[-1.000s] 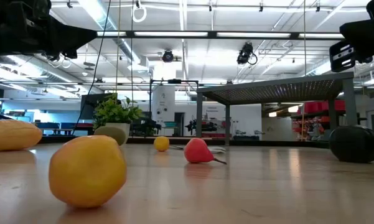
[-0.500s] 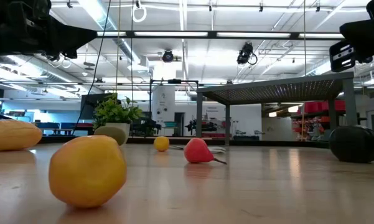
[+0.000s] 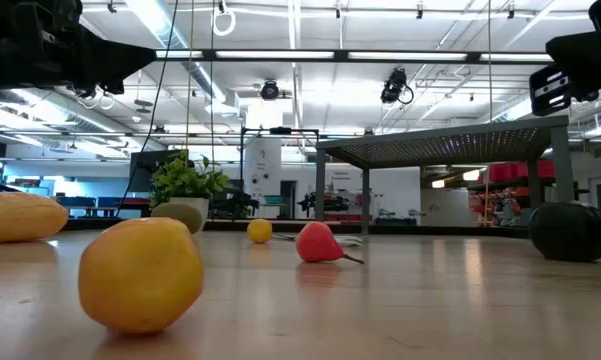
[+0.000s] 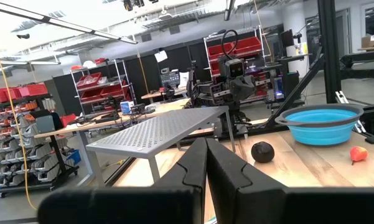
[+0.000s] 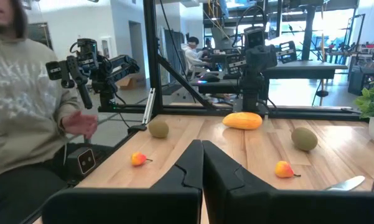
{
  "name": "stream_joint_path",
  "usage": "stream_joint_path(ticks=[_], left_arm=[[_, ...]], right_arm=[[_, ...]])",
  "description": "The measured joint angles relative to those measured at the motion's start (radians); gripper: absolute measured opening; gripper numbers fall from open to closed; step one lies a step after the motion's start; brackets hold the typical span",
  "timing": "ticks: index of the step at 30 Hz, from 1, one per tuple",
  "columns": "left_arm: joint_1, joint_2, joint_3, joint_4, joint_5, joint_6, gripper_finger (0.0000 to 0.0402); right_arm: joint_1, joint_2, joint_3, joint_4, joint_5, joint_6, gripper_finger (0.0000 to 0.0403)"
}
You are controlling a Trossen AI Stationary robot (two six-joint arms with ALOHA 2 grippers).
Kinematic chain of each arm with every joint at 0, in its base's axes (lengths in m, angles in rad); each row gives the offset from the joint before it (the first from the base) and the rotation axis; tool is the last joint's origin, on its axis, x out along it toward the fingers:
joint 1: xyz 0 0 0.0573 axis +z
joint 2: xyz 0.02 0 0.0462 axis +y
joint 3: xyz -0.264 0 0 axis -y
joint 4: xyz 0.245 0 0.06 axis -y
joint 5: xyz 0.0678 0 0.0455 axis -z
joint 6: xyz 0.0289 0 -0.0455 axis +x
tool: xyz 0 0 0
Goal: Pick & Place Fruit
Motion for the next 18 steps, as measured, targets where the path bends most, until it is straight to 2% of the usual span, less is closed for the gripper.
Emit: stream_joint_path(ticks=[5, 11, 18], left_arm=[[0.000, 0.000, 0.000, 0.000, 0.000, 0.000, 0.0016], [0.000, 0.000, 0.000, 0.000, 0.000, 0.000, 0.0016], [0.000, 0.000, 0.000, 0.000, 0.000, 0.000, 0.0016]], right_arm=[[0.000, 0.000, 0.000, 0.000, 0.002, -0.013, 0.0003], [-0.001, 0.000, 0.000, 0.040, 0.062, -0.143, 0.0003], [-0.002, 0.001, 0.000, 0.053, 0.079, -0.149, 0.0003]])
